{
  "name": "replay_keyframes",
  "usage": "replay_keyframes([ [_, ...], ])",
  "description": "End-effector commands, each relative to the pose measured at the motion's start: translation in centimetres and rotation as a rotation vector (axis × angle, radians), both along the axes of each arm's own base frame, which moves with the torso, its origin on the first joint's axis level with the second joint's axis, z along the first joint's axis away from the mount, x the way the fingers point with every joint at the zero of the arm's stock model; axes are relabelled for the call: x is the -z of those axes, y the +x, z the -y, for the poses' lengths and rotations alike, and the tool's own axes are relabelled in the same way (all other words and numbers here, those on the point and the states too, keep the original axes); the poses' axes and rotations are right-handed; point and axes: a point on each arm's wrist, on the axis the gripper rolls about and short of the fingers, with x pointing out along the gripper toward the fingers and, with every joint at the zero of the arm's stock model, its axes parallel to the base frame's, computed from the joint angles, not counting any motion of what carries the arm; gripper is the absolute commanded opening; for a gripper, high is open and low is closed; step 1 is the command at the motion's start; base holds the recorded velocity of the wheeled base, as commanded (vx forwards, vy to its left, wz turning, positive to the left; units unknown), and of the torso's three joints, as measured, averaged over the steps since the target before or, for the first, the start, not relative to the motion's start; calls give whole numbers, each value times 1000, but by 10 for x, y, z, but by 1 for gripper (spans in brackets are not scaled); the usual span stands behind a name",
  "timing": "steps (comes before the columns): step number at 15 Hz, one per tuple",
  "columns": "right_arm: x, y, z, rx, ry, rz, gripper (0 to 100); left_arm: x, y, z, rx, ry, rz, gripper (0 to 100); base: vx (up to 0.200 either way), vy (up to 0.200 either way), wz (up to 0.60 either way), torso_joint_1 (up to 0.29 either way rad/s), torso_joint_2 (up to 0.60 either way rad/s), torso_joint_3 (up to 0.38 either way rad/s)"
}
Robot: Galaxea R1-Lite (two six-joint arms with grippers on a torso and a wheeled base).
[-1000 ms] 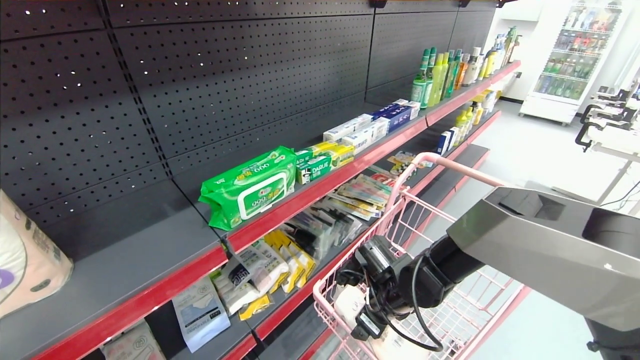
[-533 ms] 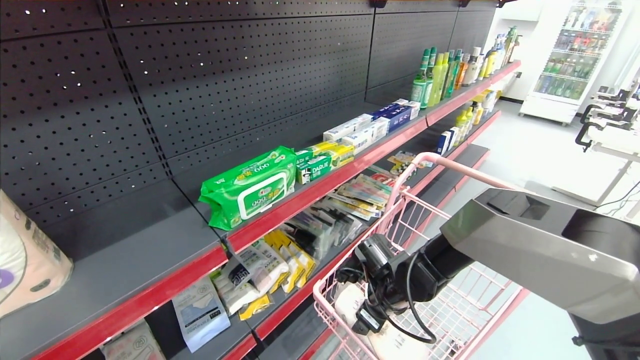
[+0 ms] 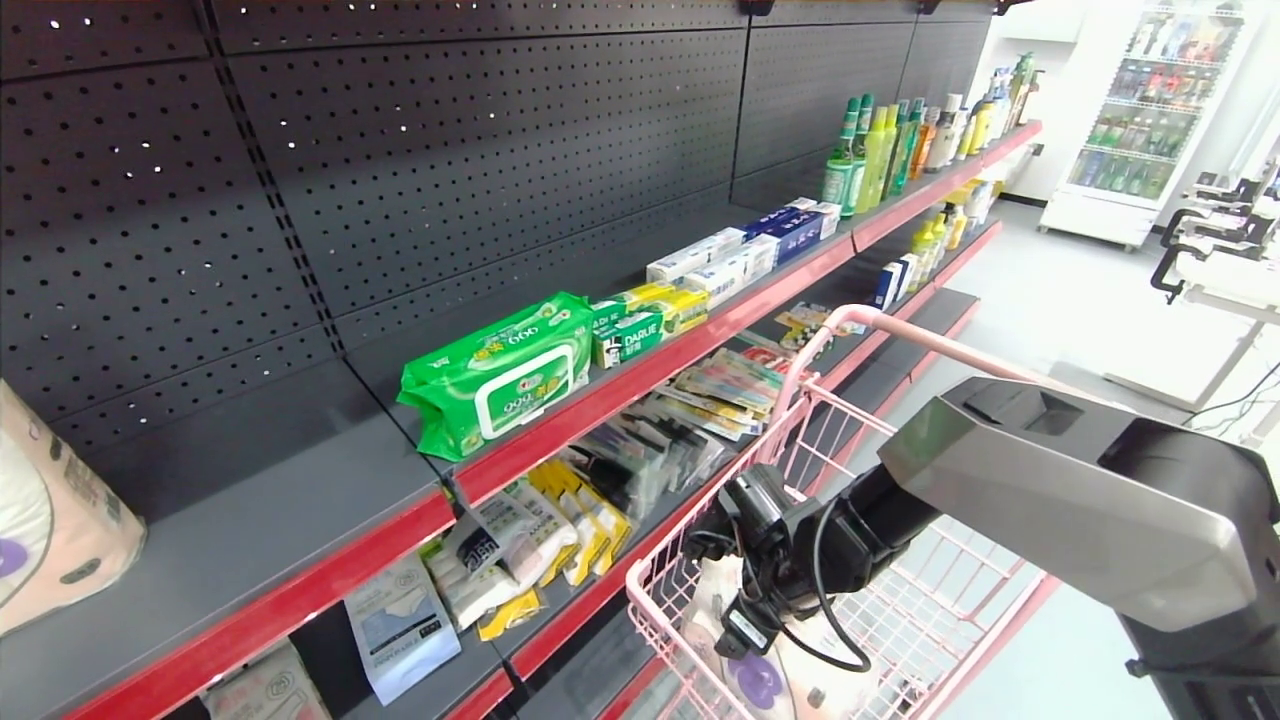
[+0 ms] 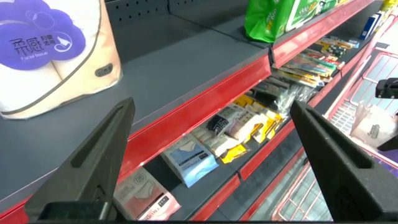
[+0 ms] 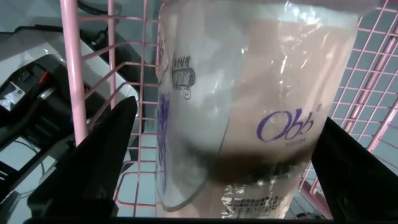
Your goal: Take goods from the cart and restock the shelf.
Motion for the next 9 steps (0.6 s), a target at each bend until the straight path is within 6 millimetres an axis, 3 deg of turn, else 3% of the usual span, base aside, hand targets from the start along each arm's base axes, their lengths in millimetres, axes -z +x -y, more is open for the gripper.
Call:
replay_keyframes([
  [1, -1, 1, -1, -1, 4, 6, 100, 0, 0, 0, 0, 0, -1, 100, 0, 0, 0, 0, 0, 0],
  [5, -1, 2, -2, -3, 8, 4, 100, 0, 0, 0, 0, 0, -1, 100, 0, 0, 0, 0, 0, 0],
  [9, -1, 2, -1, -1, 9, 6, 100, 0, 0, 0, 0, 0, -1, 100, 0, 0, 0, -113, 255, 149],
])
